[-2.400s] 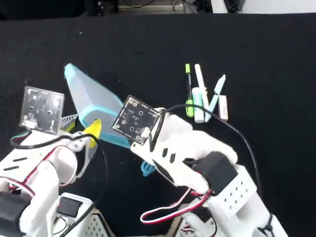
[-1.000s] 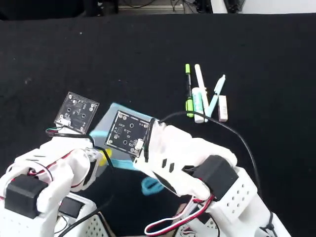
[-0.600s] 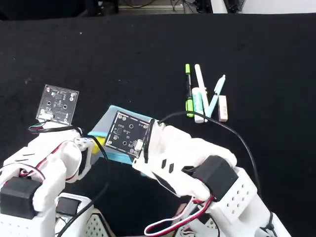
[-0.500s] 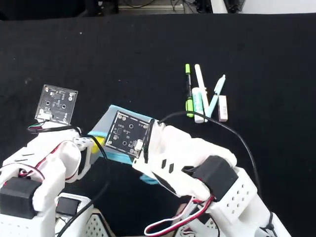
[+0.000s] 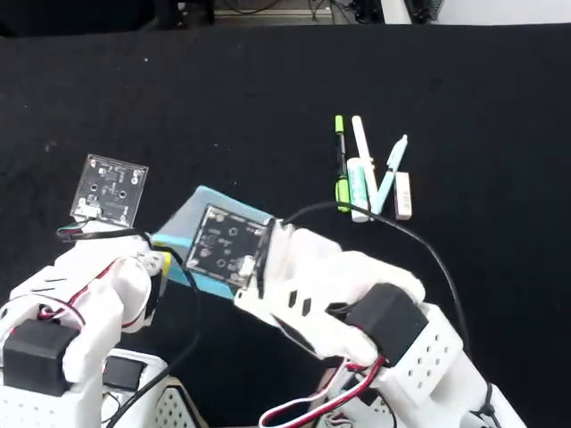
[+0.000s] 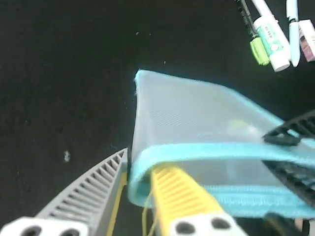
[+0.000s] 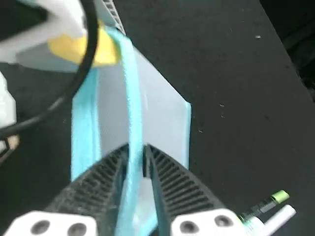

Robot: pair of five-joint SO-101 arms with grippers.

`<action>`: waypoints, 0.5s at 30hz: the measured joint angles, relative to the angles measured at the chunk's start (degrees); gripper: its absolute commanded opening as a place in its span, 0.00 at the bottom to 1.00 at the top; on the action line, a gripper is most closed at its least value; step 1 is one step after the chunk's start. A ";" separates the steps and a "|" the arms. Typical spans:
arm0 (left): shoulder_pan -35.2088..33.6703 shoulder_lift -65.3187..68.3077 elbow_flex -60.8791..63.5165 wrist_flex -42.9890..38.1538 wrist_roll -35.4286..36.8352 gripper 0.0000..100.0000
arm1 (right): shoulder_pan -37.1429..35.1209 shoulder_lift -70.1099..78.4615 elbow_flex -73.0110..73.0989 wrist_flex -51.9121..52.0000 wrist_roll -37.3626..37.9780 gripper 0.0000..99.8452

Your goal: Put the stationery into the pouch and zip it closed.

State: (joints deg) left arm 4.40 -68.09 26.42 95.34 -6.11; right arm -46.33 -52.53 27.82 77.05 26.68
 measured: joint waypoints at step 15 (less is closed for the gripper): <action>-0.18 0.00 7.74 -10.90 0.09 0.03 | 0.70 -0.44 -24.53 16.18 -10.90 0.16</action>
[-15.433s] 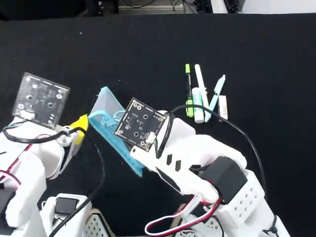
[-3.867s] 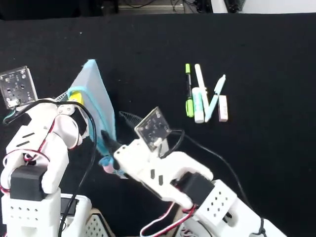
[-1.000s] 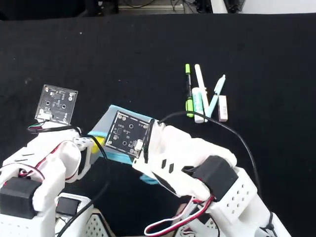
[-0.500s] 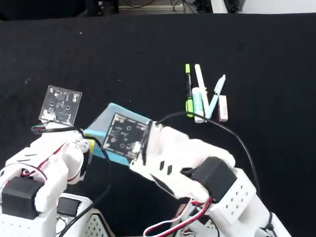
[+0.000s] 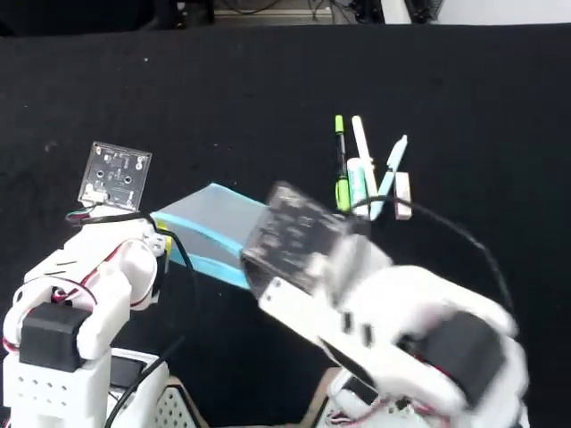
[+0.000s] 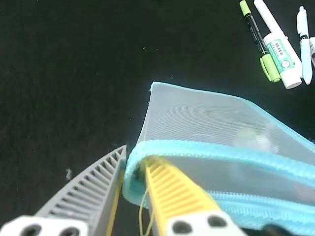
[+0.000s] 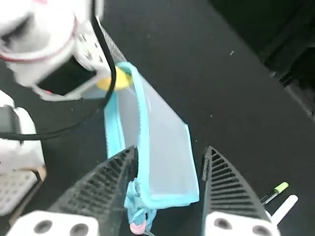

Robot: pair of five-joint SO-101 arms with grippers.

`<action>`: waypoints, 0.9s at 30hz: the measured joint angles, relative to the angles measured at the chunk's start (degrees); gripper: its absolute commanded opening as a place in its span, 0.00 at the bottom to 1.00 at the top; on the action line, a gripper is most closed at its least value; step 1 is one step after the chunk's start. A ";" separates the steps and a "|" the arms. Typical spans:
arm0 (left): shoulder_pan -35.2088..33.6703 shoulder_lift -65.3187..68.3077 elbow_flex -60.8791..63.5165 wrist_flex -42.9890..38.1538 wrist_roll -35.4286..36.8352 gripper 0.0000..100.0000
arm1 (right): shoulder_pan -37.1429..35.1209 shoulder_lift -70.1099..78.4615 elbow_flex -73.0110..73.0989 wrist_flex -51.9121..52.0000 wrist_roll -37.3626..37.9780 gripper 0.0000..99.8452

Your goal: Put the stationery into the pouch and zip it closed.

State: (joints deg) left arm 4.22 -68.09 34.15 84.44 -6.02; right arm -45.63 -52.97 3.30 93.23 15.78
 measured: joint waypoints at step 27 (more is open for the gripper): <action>-5.71 0.44 12.31 -23.12 14.24 0.03 | 39.56 0.44 40.97 -24.88 -5.01 0.13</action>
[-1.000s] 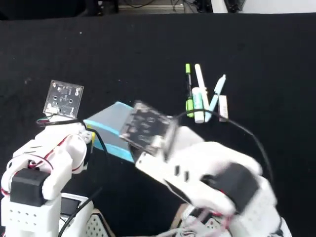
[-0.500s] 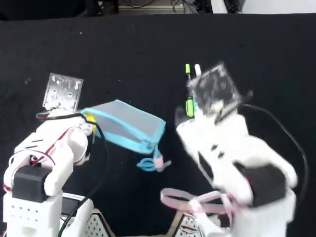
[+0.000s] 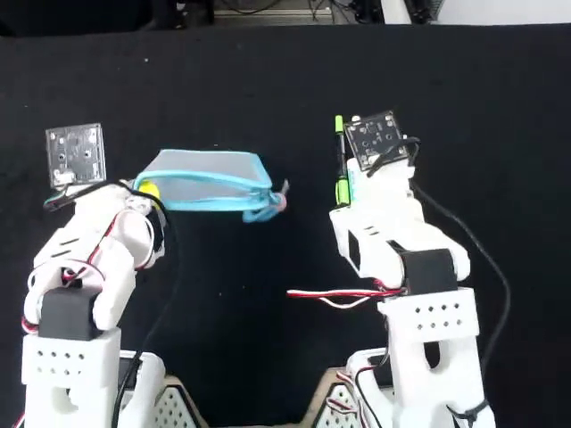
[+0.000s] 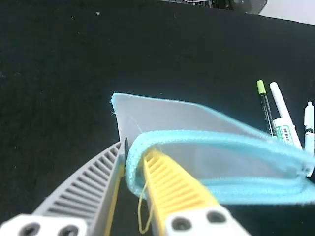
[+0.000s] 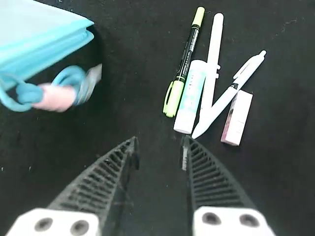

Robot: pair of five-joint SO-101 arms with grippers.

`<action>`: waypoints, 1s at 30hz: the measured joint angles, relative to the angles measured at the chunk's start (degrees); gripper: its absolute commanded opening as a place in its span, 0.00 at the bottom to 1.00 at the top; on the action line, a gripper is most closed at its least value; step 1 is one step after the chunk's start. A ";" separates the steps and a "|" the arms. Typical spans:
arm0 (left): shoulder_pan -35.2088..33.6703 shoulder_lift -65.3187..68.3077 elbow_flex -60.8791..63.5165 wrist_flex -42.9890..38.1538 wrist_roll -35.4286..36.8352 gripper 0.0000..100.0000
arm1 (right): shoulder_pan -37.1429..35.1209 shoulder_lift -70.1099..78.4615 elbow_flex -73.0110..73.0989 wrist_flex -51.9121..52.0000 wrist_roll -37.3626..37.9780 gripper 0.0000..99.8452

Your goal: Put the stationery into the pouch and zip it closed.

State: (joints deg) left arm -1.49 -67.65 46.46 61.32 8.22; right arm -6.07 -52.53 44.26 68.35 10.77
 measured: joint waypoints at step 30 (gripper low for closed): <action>0.09 0.09 4.66 -0.53 0.09 0.03 | 5.36 63.03 -36.57 -3.25 -8.97 0.13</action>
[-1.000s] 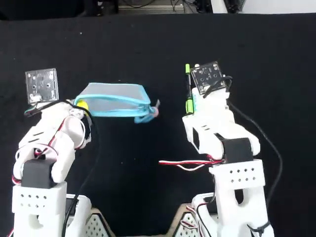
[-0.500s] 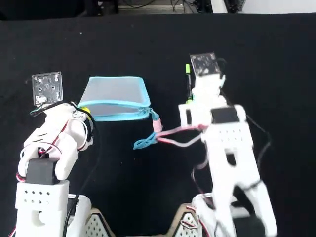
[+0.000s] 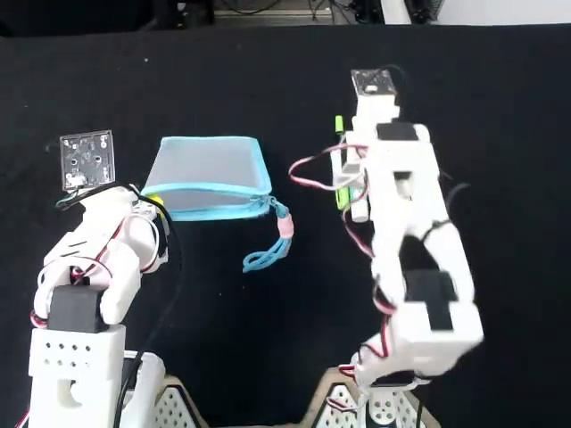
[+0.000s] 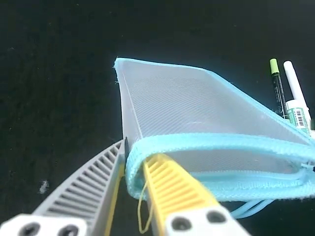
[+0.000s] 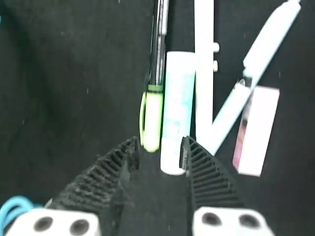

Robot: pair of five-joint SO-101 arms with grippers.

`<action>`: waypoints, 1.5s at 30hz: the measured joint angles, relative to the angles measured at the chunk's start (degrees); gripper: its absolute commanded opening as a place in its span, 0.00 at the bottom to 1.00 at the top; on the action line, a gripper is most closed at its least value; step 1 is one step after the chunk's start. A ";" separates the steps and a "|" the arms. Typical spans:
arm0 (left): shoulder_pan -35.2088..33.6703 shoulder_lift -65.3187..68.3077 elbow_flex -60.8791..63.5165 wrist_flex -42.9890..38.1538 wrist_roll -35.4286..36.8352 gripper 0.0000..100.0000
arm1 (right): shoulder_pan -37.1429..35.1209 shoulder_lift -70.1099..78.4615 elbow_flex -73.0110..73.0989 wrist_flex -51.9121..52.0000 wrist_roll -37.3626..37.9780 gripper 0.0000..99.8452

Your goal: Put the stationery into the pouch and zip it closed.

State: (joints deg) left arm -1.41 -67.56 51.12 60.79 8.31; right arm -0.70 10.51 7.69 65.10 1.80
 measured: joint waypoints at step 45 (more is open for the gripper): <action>0.00 0.00 0.00 0.00 0.00 0.03 | 3.08 57.14 -83.34 34.20 3.25 0.13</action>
State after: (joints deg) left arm -1.41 -67.56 51.12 60.79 8.31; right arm 2.37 67.65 -75.65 99.30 5.05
